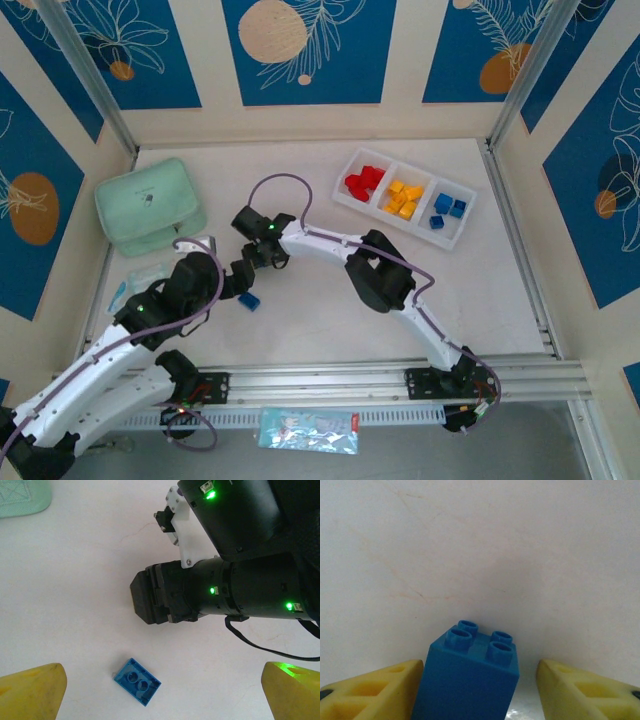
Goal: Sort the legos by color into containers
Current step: Pick up the lego from the center of the table, then place the lego in the container.
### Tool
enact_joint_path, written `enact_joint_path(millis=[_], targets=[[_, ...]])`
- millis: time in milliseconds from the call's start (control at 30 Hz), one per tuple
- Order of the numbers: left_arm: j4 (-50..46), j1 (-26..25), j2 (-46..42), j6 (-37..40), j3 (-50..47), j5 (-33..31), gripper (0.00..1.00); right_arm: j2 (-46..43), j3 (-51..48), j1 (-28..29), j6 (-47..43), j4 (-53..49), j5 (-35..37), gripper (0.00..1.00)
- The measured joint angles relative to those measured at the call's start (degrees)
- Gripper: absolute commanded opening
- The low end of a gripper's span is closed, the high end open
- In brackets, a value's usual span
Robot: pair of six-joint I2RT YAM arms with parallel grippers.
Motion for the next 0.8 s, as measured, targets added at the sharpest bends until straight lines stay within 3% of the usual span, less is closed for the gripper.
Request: enact_joint_path(millis=[167, 300, 533, 800], targets=[[0.4, 0.1, 0.2, 0.0, 0.0, 0.2, 0.99, 0.0, 0.0, 0.0, -0.8, -0.5, 0.9, 0.42], [0.4, 0.1, 0.2, 0.0, 0.0, 0.2, 0.99, 0.0, 0.0, -0.1, -1.3, -0.8, 0.9, 0.37], [1.6, 0.2, 1.0, 0.2, 0.0, 1.3, 0.99, -5.1, -4.7, -0.7, -1.4, -0.1, 0.3, 0.35], [5.2, 0.2, 4.8, 0.7, 0.0, 5.0, 0.99, -21.0, -17.7, -5.2, -0.8, 2.6, -0.1, 0.36]])
